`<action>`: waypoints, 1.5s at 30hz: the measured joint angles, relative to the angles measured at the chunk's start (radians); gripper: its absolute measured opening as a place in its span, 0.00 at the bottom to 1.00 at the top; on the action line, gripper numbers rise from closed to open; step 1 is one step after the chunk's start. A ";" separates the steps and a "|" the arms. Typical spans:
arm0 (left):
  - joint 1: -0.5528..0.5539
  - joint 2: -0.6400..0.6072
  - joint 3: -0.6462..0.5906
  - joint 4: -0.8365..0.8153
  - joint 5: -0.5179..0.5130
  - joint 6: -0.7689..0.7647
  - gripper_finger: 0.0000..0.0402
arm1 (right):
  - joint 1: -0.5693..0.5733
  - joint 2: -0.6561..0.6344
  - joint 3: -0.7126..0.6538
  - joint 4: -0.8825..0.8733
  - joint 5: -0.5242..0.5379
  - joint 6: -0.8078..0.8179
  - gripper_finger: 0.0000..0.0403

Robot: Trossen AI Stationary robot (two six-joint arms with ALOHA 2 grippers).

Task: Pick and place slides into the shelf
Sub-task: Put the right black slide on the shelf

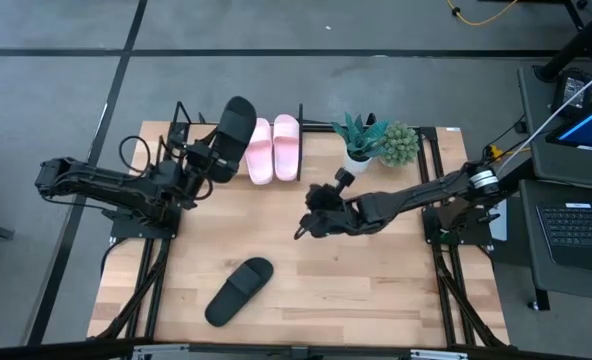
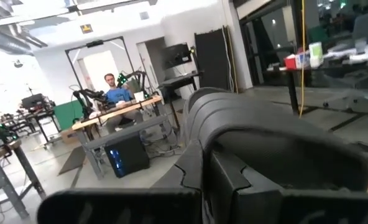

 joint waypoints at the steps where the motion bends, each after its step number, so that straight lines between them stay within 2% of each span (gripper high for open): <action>1: 0.000 0.000 -0.011 -0.003 0.000 -0.010 0.00 | 0.002 -0.016 -0.046 0.064 -0.022 -0.033 0.00; 8: 0.040 -0.004 -0.051 -0.008 -0.040 -0.095 0.00 | 0.000 -0.206 -0.350 0.575 -0.177 -0.317 0.00; 13: 0.060 -0.002 -0.067 -0.031 -0.064 -0.216 0.00 | 0.001 -0.344 -0.517 0.795 -0.200 -0.424 0.01; 20: 0.065 -0.001 -0.115 -0.083 -0.109 -0.388 0.00 | -0.001 -0.450 -0.753 1.061 -0.216 -0.504 0.01; 25: 0.064 0.020 -0.125 -0.191 -0.233 -0.529 0.00 | -0.001 -0.479 -0.837 1.138 -0.233 -0.482 0.02; 29: 0.066 0.056 -0.123 -0.212 -0.255 -0.609 0.00 | -0.001 -0.480 -0.849 1.137 -0.246 -0.492 0.02; 36: 0.069 0.176 -0.124 -0.215 -0.299 -0.713 0.00 | -0.001 -0.486 -0.847 1.240 -0.245 -0.598 0.03; 42: 0.110 0.261 -0.124 -0.211 -0.293 -0.794 0.00 | -0.001 -0.486 -0.847 1.280 -0.246 -0.644 0.03; 45: 0.128 0.278 -0.124 -0.202 -0.289 -0.796 0.00 | -0.001 -0.487 -0.847 1.258 -0.300 -0.624 0.03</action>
